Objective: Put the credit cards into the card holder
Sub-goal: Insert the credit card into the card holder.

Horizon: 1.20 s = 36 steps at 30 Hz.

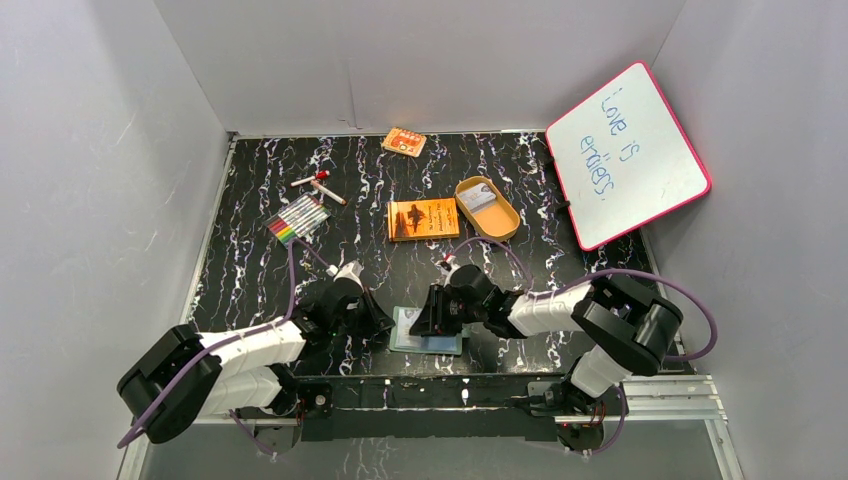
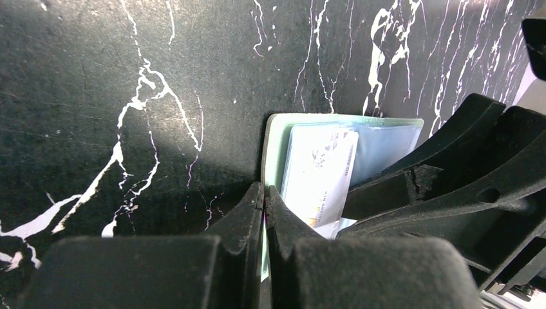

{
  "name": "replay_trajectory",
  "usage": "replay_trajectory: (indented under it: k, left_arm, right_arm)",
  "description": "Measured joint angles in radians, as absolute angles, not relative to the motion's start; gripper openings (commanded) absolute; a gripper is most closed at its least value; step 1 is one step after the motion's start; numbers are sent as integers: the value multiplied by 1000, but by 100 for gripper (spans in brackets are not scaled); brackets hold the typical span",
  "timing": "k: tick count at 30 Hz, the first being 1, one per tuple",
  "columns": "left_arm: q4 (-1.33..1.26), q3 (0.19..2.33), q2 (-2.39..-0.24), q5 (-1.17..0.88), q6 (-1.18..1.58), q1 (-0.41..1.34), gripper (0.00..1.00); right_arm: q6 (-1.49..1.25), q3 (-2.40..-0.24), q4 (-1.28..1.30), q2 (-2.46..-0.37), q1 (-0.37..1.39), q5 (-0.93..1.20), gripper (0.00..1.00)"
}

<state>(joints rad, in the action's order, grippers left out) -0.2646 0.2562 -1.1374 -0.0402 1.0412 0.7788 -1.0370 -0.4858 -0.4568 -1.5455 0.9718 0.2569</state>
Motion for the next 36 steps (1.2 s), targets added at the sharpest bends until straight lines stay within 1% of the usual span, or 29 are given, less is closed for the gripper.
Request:
replay_trajectory:
  k: [6,7,9,12,13,14,15,16,18,19,22,27,31,36]
  left_arm:
    - [-200,256,-1083,-10,1042,779,0]
    - [-186,256,-1067,-2,1042,780,3]
    - [-149,257,-1028,22,1040,780,12]
    - [-99,260,-974,59,1033,780,31]
    - [-81,262,-957,72,1029,780,38]
    - [-63,265,-941,83,1027,780,47]
    - [-44,269,-926,94,1023,780,54]
    - [-27,274,-910,102,1021,780,59]
    - [-4,282,-885,115,1016,780,70]
    - [10,287,-871,120,1013,780,74]
    - [38,300,-841,133,1002,780,86]
    - [96,333,-812,155,985,780,88]
    - [154,367,-768,188,972,780,89]
    - [218,406,-705,231,955,780,89]
  right_arm:
    - [-995,-543,-327,-1517,989,207,57]
    - [-988,-553,-302,-1508,991,194,59]
    - [-968,-578,-235,-1480,995,163,62]
    - [-942,-612,-148,-1433,996,116,66]
    - [-934,-620,-122,-1417,996,102,71]
    - [-928,-628,-100,-1401,996,88,82]
    - [-920,-637,-74,-1386,996,76,85]
    - [-913,-647,-49,-1375,996,64,87]
    - [-894,-668,-5,-1362,996,44,97]
    - [-890,-676,10,-1357,996,34,98]
    - [-867,-688,62,-1336,996,2,99]
    - [-833,-691,159,-1272,996,-68,99]
    - [-801,-710,240,-1171,996,-154,99]
    - [-733,-736,261,-1016,995,-276,98]
